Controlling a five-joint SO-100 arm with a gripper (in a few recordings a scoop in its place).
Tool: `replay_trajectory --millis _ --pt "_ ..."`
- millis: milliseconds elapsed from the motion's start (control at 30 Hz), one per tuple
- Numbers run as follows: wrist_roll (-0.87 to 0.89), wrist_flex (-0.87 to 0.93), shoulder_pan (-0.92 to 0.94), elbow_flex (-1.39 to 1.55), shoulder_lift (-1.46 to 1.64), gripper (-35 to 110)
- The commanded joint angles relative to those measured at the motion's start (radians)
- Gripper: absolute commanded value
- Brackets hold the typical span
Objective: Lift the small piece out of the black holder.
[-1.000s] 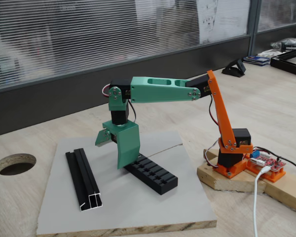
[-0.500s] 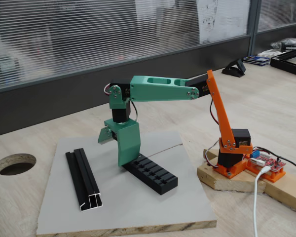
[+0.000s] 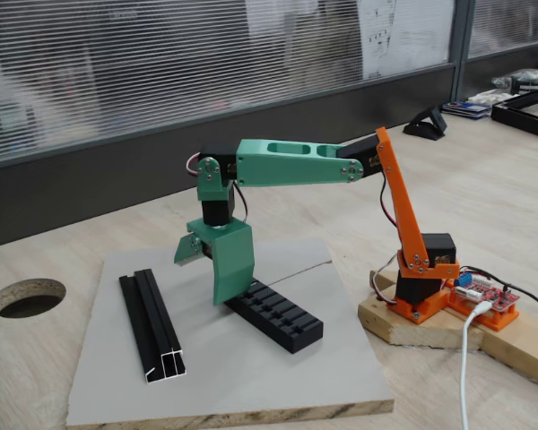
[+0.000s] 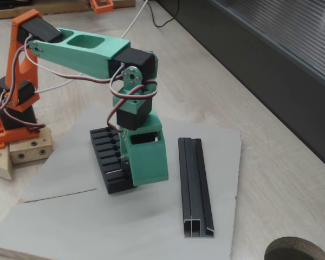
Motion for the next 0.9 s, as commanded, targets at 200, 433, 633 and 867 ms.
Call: replay_trajectory --millis 200,433,633,867 --pt "0.011 0.011 -0.017 -0.009 0.014 80" --pt "0.011 0.011 -0.017 -0.008 0.014 80" --pt "0.011 0.011 -0.017 -0.011 0.014 80" --pt "0.011 0.011 -0.015 -0.003 0.014 80"
